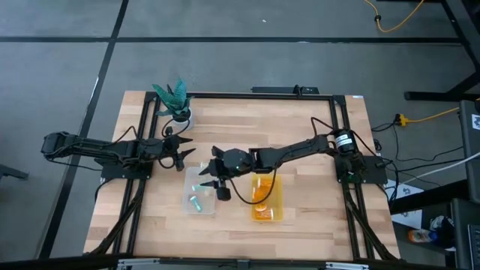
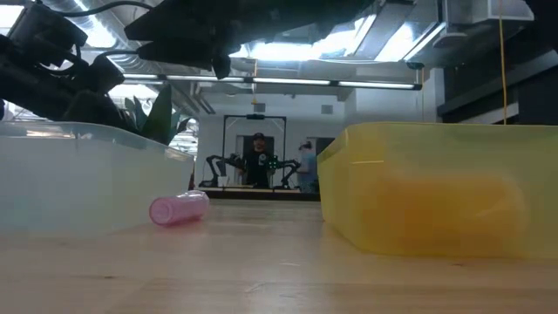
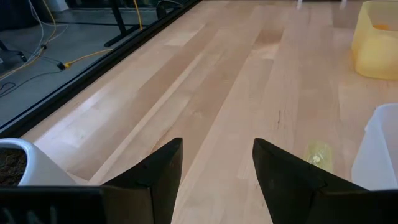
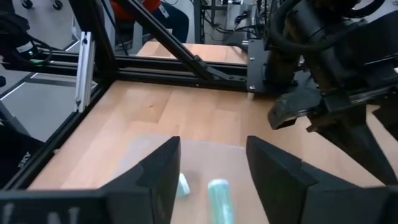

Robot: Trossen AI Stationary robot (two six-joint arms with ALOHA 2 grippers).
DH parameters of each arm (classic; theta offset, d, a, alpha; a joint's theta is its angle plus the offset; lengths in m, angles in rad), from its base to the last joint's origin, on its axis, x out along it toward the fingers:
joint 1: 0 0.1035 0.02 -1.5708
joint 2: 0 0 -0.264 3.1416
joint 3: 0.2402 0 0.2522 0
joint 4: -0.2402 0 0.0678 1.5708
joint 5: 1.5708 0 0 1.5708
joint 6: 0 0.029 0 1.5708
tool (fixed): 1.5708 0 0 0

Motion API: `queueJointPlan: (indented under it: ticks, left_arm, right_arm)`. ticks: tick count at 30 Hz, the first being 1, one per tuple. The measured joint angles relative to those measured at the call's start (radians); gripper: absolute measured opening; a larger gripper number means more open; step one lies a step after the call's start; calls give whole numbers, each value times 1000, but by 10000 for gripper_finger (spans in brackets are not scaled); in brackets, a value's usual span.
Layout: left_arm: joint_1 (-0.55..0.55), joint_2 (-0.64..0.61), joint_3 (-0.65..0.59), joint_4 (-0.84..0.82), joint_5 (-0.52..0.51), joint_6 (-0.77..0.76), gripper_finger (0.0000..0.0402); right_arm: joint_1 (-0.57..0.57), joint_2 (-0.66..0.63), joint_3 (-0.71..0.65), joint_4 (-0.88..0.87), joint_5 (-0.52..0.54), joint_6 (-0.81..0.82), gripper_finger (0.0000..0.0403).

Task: Pick and place medicine bottles into bin by pill shape (circle, oval)
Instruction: Put the yellow pill bottle into the transparent bin

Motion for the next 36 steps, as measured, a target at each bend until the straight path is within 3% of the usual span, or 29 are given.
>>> queueJointPlan:
  ticks: [10, 24, 28, 36]
  left_arm:
    - [0, 0, 0, 0, 0, 0, 190]
    - [0, 1, 0, 0, 0, 0, 190]
    - [0, 1, 0, 0, 0, 0, 190]
    - [0, 0, 0, 0, 0, 0, 190]
  right_arm:
    - [-1, 0, 0, -11, 2, -24, 203]
    - [-1, -57, 2, -359, 9, 84, 197]
    - [0, -81, 2, -444, 65, 87, 197]
    - [-50, -79, 1, -441, 213, 120, 197]
